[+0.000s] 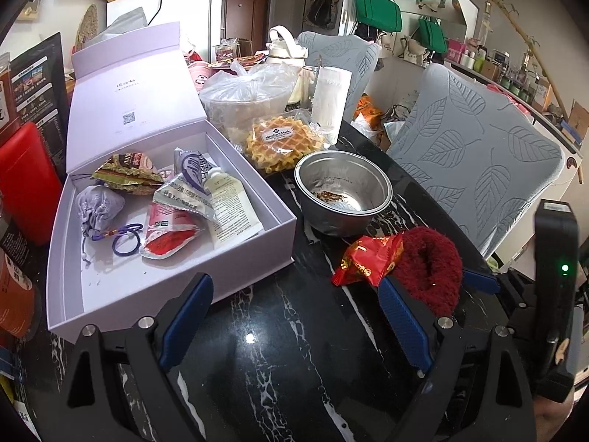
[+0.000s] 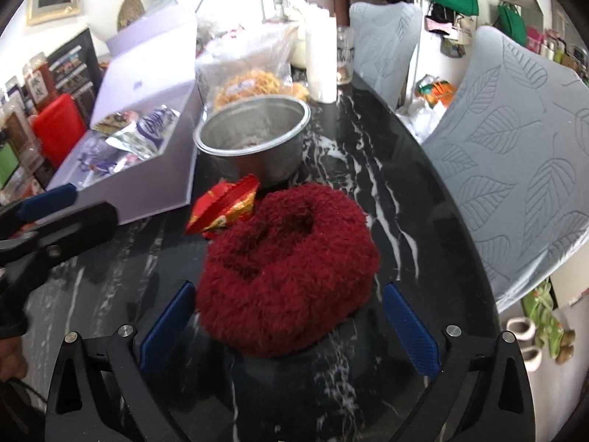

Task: Organize soft objects
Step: 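Close the right tool on the dark red fuzzy sock and lift it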

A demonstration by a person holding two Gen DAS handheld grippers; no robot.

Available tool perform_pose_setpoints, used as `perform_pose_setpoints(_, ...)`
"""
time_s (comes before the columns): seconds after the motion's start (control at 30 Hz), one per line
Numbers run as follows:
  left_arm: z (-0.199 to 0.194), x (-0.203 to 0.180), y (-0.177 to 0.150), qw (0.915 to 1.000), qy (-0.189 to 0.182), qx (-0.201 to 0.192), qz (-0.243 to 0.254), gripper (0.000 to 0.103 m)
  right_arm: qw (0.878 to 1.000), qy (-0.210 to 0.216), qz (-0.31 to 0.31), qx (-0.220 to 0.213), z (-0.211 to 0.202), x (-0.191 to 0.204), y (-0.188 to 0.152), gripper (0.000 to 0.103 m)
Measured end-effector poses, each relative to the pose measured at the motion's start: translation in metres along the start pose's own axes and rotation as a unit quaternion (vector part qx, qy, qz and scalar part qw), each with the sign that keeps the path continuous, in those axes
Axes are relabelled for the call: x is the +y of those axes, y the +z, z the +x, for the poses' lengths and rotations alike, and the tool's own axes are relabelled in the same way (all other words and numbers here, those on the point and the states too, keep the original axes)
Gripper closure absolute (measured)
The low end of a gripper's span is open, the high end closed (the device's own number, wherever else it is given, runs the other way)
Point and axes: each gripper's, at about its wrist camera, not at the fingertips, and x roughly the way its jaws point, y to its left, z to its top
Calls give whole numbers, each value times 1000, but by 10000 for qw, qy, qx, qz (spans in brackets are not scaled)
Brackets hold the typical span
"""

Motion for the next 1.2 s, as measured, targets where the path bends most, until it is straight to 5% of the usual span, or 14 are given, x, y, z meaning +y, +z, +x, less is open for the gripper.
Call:
perform_pose_setpoints(0.2,14,-7,2,9997,-150,102,143,11,9994,-70,100,310,25,-3,5,2)
perform_pose_setpoints(0.33,24,-13,3,9991,-353,191,146,11,9998,-3,154,135,21,-8,3,31)
perform_pose_setpoints(0.43,29,-21,3,9984,-476,214,237,11,9998,-99,166,96,16,-15,1,39)
perform_pose_setpoints(0.8,53,-47,4,9940,-898,527,346,11,9988,-234,436,63,-1,-49,-9,40)
perform_pose_setpoints(1.07,80,-61,6,9917,-880,845,405,11,9976,-313,612,42,-9,-69,-16,39)
perform_pose_setpoints(1.2,83,-68,4,9931,-593,777,648,11,9975,-333,615,46,-9,-72,-19,39)
